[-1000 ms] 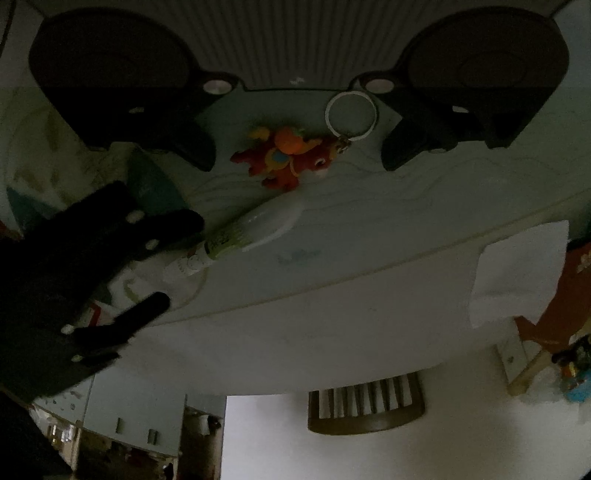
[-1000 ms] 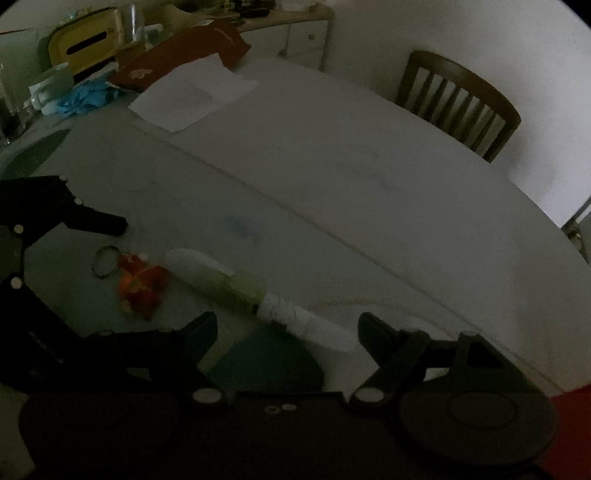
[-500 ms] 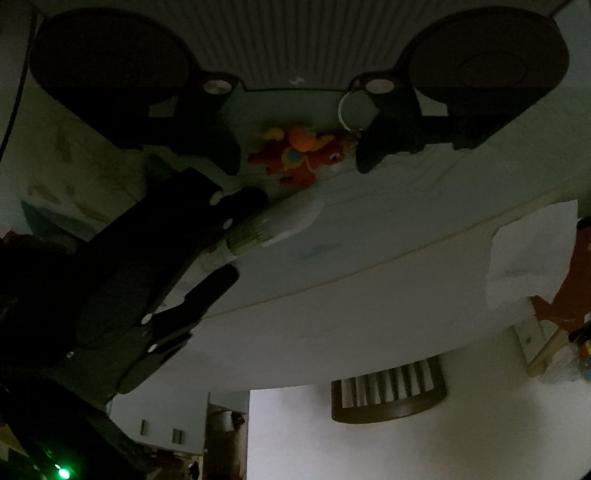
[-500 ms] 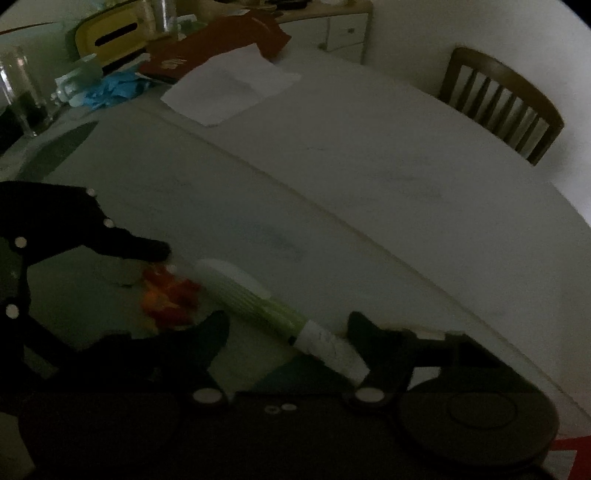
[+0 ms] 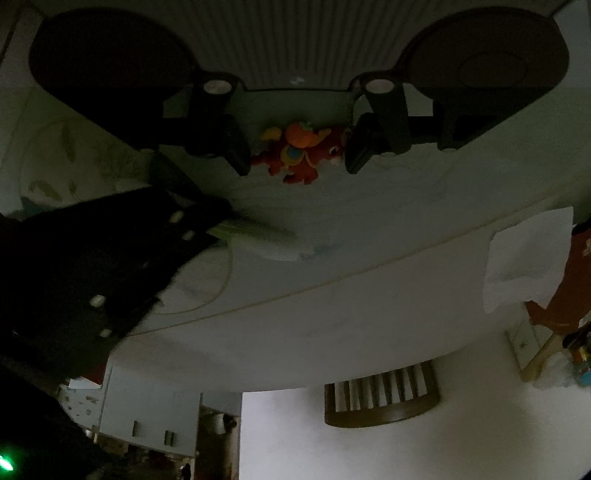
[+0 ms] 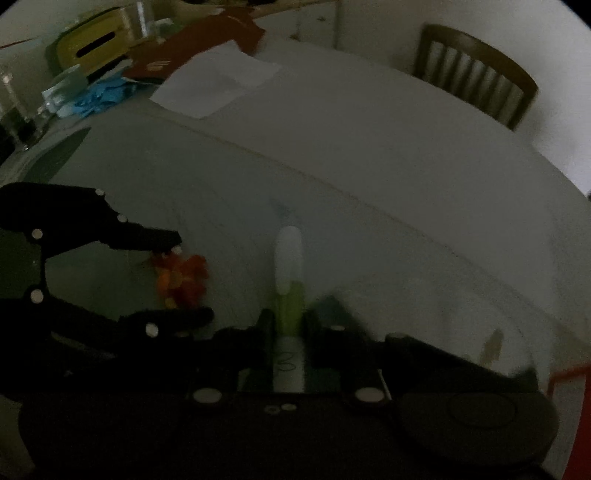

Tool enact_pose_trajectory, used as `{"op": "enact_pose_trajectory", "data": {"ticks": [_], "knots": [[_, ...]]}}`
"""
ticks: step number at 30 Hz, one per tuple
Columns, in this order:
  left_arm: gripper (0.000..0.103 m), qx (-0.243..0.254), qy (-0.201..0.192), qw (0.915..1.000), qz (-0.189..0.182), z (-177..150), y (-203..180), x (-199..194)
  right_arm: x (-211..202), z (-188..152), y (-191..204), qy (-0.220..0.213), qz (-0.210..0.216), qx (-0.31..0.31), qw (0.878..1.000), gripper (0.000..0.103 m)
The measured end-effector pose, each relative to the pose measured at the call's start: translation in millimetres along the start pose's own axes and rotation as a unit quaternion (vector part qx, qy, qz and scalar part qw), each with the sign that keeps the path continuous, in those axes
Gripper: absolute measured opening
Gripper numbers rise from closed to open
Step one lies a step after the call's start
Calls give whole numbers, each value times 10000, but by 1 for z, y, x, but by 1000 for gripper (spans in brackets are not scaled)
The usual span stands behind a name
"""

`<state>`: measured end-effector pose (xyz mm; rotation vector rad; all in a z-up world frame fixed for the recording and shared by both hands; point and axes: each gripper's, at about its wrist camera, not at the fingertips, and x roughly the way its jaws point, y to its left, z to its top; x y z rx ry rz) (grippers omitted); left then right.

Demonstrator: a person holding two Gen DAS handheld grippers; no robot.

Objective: Organize objects
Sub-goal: 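Grasp the red plush keychain with the left tool while the right tool grasps the white-and-green tube, then carry the keychain and tube with both tools over the shoebox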

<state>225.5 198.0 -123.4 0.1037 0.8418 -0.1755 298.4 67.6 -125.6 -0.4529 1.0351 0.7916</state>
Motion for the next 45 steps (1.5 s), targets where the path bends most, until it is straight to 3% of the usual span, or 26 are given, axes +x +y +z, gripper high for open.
{"op": "enact_pose_trajectory", "data": {"ticks": [13, 24, 33, 45], "knots": [[53, -311, 211, 9992, -124, -9, -14, -16, -37, -61, -13, 134, 157, 1518, 9882, 16], [53, -532, 211, 9980, -265, -10, -45, -44, -84, -101, -25, -133, 174, 1967, 9802, 16], [53, -544, 97, 9974, -470, 15, -87, -65, -134, -127, -51, -498, 57, 2132, 9757, 16], [53, -223, -341, 9964, -750, 77, -158, -70, -199, -155, -114, -1064, -218, 2346, 9660, 16]]}}
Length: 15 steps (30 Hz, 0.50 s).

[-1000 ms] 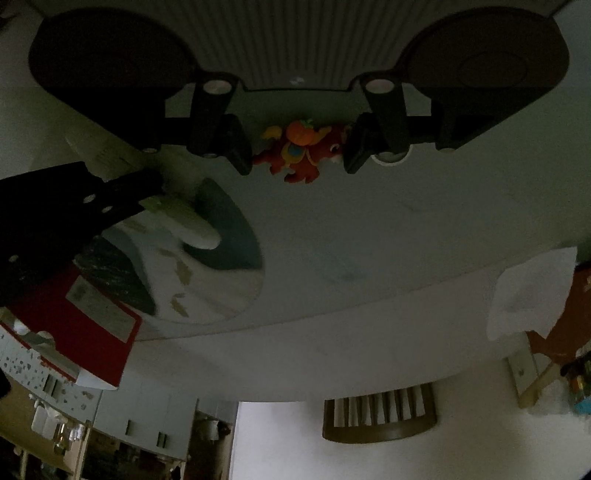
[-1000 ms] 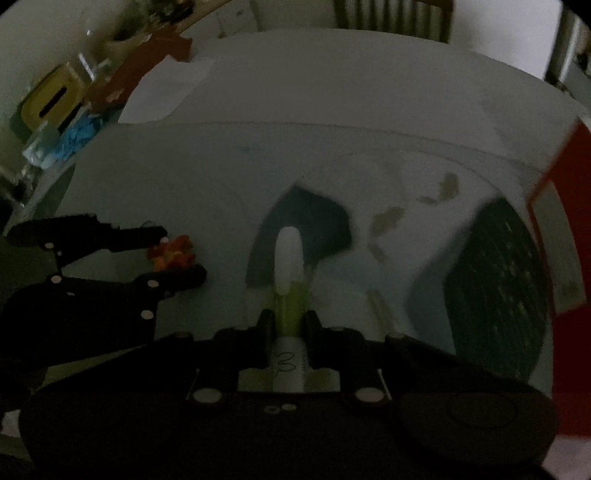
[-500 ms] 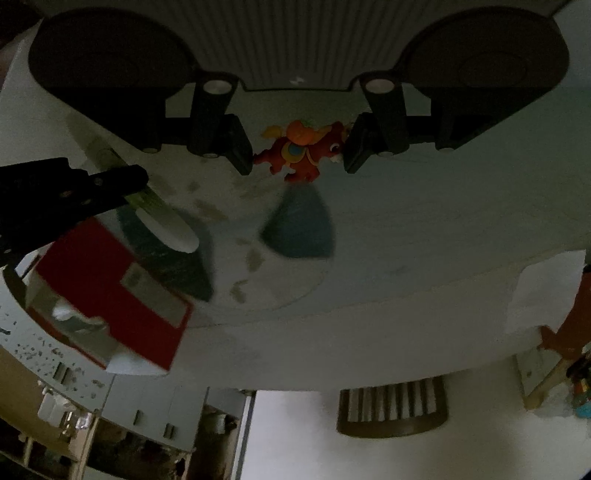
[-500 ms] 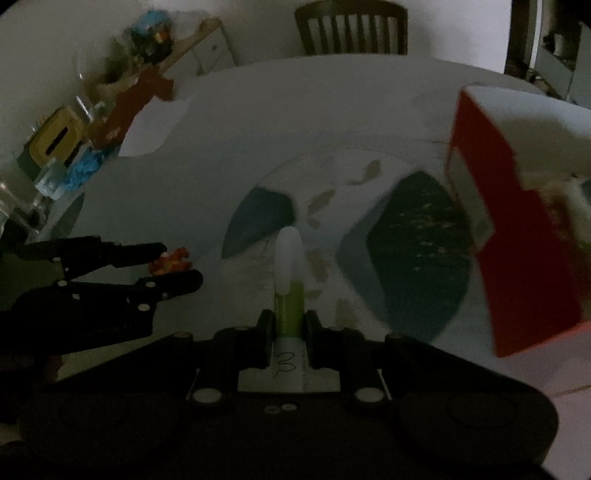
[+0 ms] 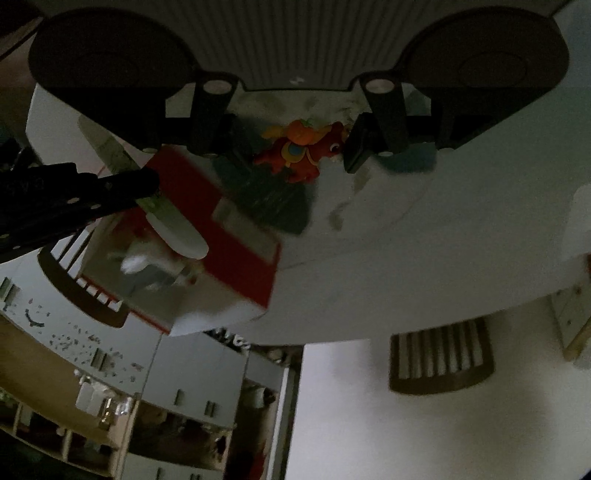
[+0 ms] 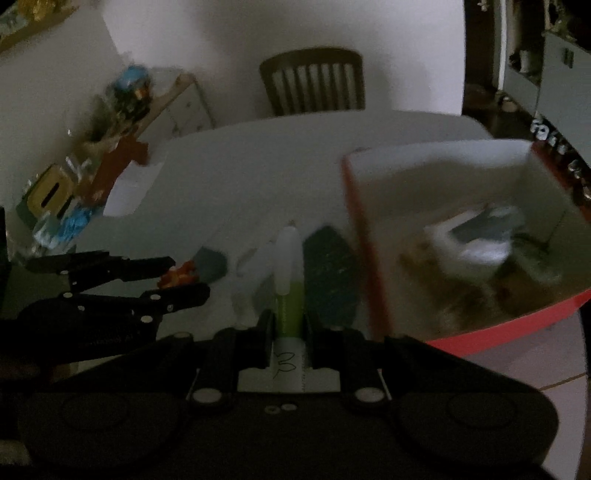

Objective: Organize objects
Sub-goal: 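Carry the keychain and tube with both tools over the shoebox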

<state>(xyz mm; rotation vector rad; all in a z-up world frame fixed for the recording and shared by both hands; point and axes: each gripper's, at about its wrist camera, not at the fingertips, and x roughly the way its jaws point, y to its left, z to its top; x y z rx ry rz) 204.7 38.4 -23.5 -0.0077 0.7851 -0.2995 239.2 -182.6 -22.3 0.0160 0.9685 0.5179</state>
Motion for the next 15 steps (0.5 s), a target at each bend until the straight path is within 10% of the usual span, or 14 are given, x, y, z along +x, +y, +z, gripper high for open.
{"op": "enact_pose_trajectory", "data": {"ticks": [15], "knots": [[53, 566, -463, 9970, -247, 100, -91, 29, -46, 33, -112, -624, -478, 338, 9963, 16]]}}
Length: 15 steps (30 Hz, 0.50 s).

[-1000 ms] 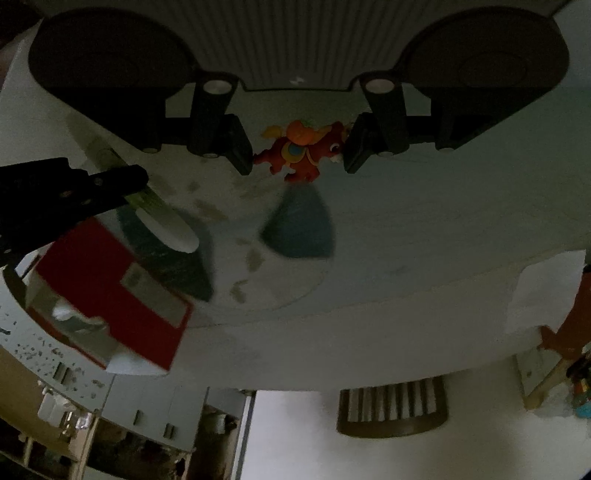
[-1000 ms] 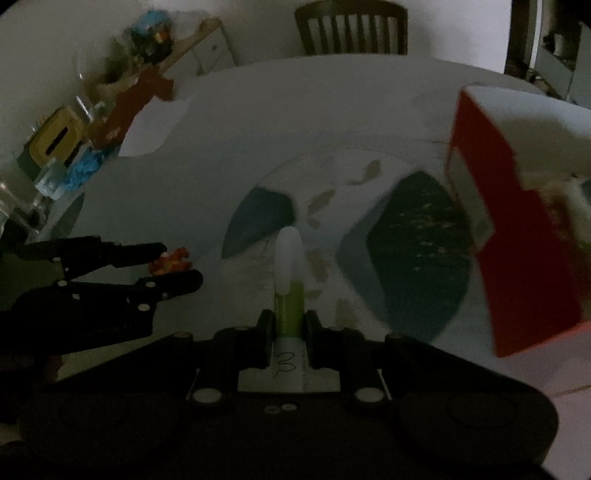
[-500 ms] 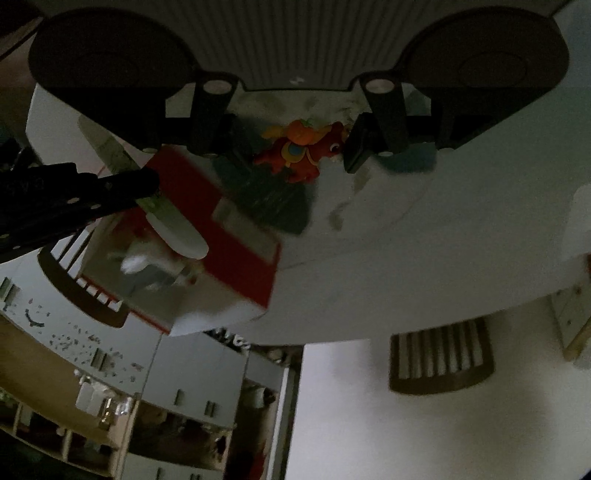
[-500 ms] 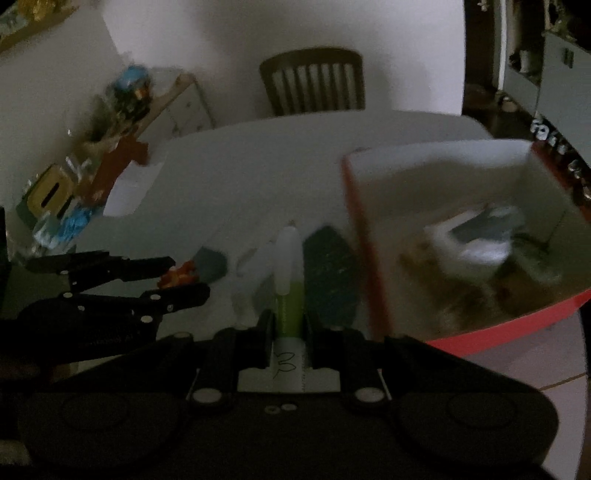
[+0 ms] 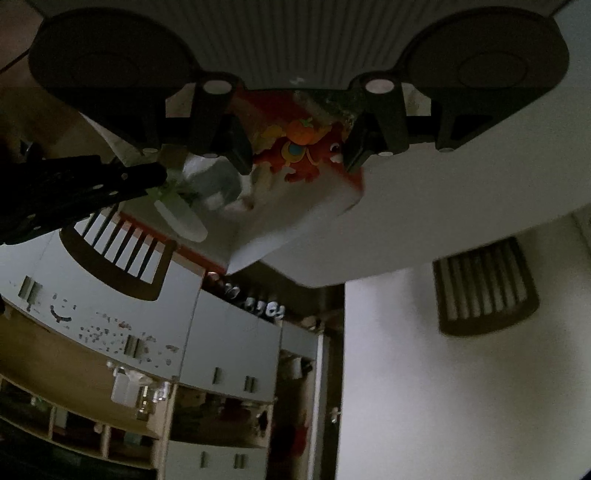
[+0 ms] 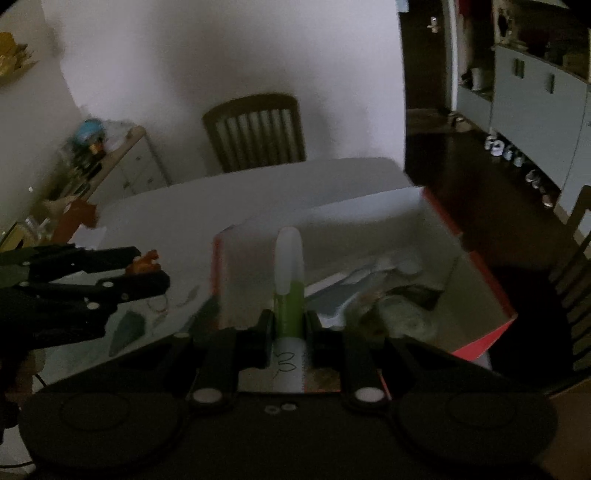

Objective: Organize objects
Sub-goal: 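Carry the keychain and tube with both tools over the shoebox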

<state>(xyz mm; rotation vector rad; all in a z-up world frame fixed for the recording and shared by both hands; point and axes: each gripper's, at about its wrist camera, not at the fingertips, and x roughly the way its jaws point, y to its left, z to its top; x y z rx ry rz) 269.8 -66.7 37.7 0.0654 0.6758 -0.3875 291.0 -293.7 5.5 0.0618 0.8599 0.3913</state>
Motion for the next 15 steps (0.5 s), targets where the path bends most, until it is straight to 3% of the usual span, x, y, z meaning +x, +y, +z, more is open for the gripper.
{"op": "enact_pose_trajectory", "data": {"ticks": [7, 15], "knots": [[53, 165, 104, 9998, 16, 33, -30, 41, 3, 16, -48, -110, -225, 133, 9996, 16], [53, 307, 360, 9986, 215, 46, -45, 91, 26, 26, -86, 41, -391, 321, 9987, 16]]}}
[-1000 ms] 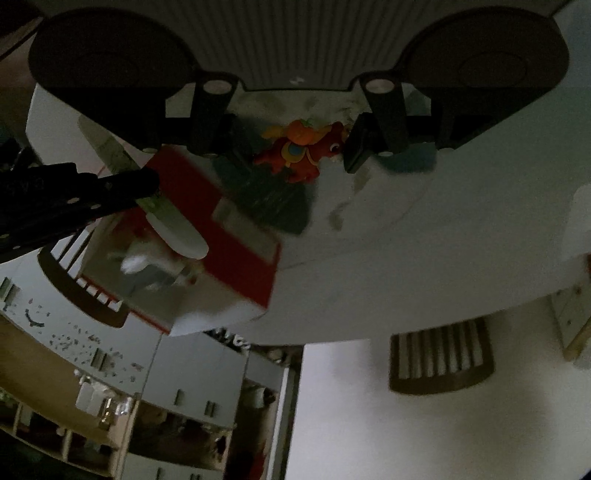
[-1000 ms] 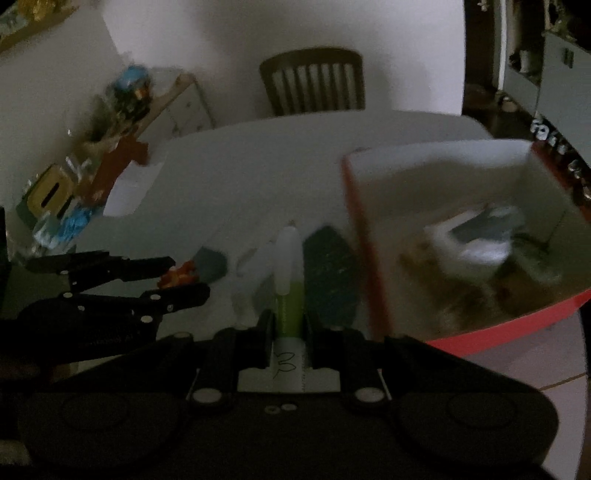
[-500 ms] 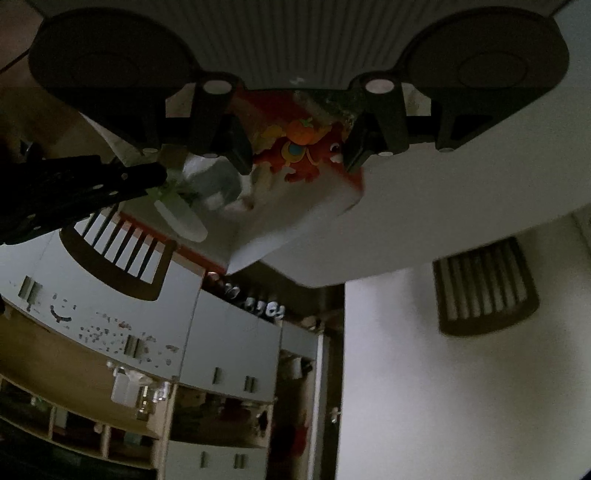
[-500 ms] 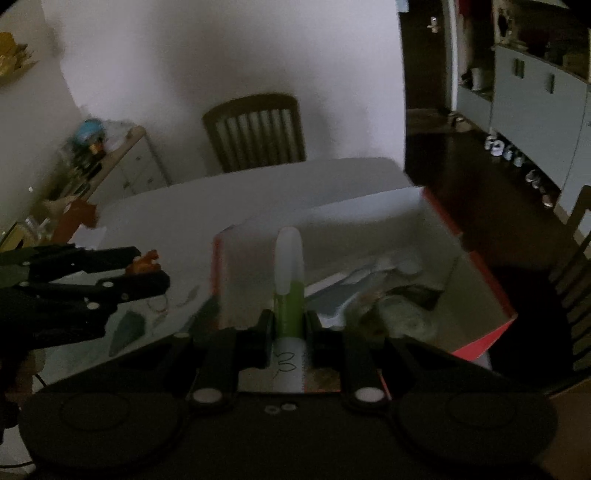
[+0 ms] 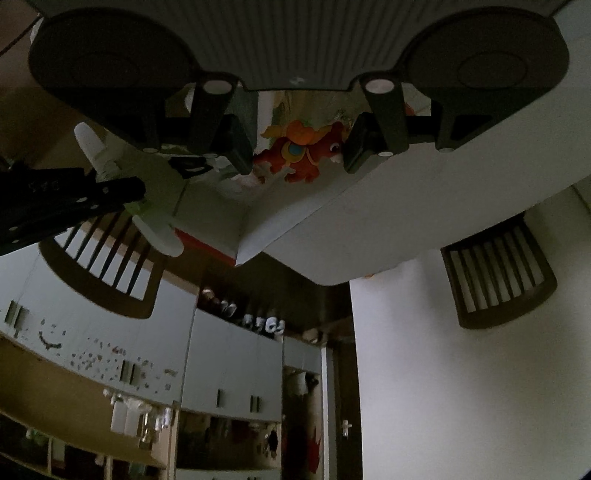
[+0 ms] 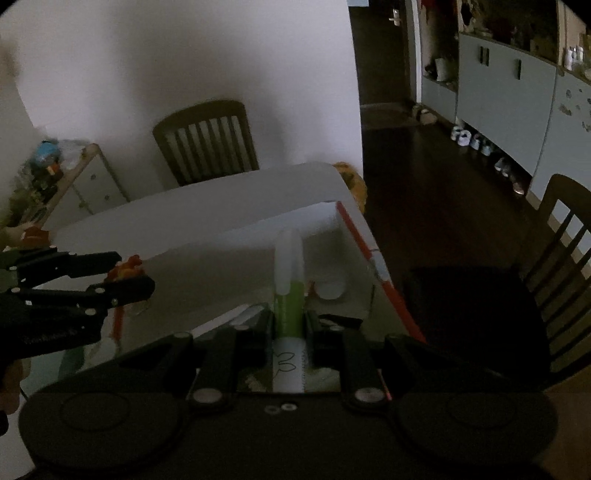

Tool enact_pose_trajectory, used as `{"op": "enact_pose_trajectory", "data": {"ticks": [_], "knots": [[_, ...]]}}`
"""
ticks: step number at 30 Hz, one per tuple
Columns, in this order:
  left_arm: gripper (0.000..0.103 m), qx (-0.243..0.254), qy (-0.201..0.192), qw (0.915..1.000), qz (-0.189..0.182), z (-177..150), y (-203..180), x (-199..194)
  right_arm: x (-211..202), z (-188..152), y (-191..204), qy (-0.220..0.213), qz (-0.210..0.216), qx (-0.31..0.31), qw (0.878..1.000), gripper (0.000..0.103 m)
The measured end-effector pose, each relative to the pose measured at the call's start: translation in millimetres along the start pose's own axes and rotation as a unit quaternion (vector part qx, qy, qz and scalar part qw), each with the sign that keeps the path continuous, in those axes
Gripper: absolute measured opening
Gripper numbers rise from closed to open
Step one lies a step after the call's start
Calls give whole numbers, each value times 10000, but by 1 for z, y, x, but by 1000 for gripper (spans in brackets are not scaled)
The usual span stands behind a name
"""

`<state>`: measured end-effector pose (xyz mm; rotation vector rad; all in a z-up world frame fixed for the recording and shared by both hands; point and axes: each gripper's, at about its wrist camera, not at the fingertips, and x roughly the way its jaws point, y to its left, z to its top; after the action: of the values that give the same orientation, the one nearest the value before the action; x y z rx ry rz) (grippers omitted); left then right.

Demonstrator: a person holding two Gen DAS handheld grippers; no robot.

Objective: Organize objects
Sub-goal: 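Carry the keychain and tube with both tools over the shoebox, then open both tools to release the keychain and tube into the box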

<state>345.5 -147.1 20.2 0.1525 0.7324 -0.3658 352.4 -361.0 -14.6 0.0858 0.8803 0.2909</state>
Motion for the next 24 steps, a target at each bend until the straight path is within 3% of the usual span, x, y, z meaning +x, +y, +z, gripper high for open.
{"op": "enact_pose_trajectory", "data": {"ticks": [16, 24], "knots": [[53, 27, 679, 9974, 234, -17, -4, 61, 65, -9, -5, 897, -57, -47, 9959, 16], [53, 52, 908, 9956, 216, -24, -10, 75, 73, -8, -4, 957, -18, -208, 9952, 16]]}}
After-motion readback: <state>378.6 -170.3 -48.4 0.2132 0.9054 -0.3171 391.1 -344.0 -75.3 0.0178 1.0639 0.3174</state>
